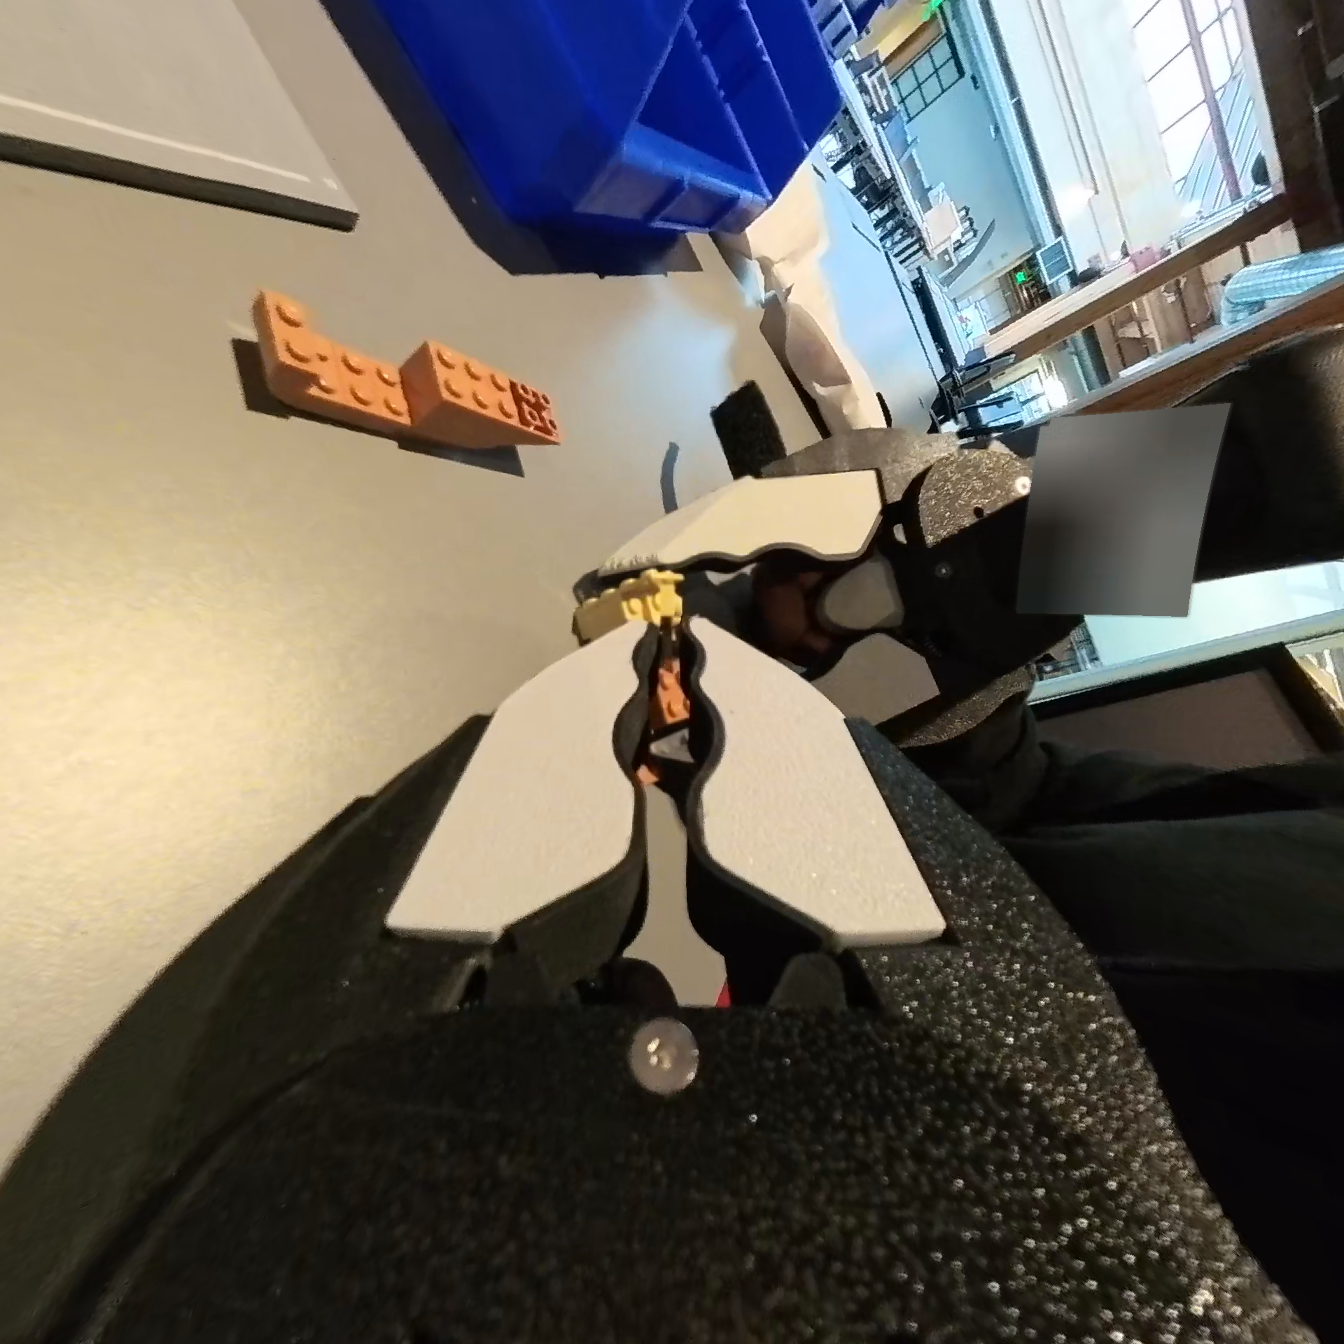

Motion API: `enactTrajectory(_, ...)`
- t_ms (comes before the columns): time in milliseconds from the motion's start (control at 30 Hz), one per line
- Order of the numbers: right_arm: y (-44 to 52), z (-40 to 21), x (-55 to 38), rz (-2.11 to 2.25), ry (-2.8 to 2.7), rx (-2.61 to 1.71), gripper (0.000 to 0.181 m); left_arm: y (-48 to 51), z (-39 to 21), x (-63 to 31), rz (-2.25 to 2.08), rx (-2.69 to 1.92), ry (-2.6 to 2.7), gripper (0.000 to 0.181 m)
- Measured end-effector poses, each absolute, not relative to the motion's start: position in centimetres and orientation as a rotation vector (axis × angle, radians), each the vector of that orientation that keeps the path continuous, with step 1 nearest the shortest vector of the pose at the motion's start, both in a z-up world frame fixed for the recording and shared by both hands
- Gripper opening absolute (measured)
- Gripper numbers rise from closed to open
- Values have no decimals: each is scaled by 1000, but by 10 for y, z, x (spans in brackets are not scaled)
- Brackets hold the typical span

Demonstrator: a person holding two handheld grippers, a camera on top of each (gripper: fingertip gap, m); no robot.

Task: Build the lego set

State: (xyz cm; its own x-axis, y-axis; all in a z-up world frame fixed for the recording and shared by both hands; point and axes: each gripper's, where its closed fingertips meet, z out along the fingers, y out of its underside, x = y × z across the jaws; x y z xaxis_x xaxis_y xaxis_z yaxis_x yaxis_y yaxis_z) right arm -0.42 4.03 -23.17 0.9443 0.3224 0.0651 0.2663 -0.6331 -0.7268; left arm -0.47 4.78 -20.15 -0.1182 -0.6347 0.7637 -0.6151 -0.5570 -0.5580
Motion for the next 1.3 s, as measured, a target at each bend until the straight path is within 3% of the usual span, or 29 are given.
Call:
enactTrajectory(467,36,-196,-20,-38,-401,-2007,48,30,-179,-10,-2009,-2075,1320,5)
enactTrajectory(1300,13,-155,-28,-262,-328,-1701,48,-2,-145,-17,-1649,-1907,1568,5)
